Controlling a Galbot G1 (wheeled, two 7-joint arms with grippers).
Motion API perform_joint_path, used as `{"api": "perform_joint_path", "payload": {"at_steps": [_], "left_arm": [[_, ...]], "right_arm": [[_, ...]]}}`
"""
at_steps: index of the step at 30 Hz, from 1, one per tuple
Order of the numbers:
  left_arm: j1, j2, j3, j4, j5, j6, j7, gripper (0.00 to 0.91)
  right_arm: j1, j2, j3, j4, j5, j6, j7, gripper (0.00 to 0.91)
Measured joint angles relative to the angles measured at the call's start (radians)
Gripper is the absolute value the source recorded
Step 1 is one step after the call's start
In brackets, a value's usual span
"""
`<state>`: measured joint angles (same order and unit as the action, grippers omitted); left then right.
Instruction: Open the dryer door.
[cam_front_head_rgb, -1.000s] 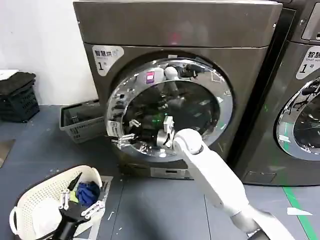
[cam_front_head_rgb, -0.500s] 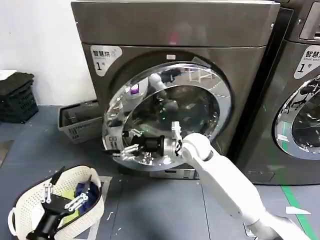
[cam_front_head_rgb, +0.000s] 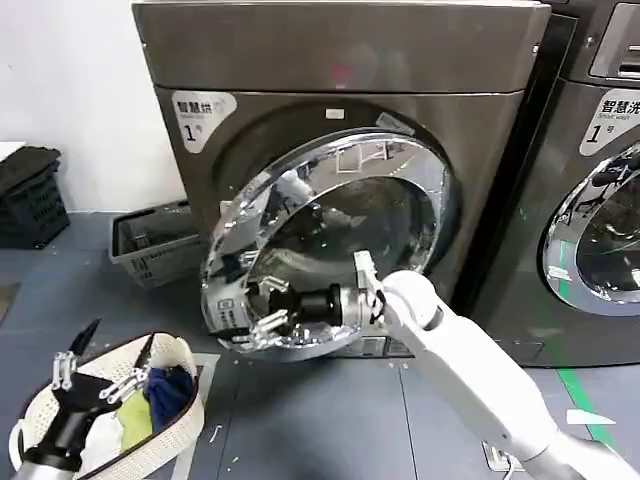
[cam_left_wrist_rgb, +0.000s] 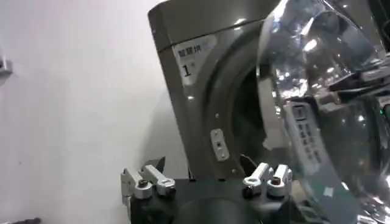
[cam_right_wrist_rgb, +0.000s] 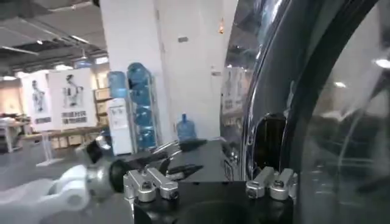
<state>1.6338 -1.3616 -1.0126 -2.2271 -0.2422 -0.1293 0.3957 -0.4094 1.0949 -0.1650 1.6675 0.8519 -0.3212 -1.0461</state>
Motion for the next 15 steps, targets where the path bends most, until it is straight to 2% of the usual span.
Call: {"api": "perform_joint_path", "payload": {"at_steps": [6,15], "left_arm": [[-0.025,0.025,0.004,0.016,-0.008,0.009,0.003,0.907],[-0.068,0.062,0.022,0.042,-0.024,0.029,0.005,0.907]], "right_arm": [[-0.005,-0.025,0.001,0.000,0.000,0.031,-0.063,0.907],[0.005,-0.051,-0.017,-0.034,0.030,0.167,-0.238,0.907]]}}
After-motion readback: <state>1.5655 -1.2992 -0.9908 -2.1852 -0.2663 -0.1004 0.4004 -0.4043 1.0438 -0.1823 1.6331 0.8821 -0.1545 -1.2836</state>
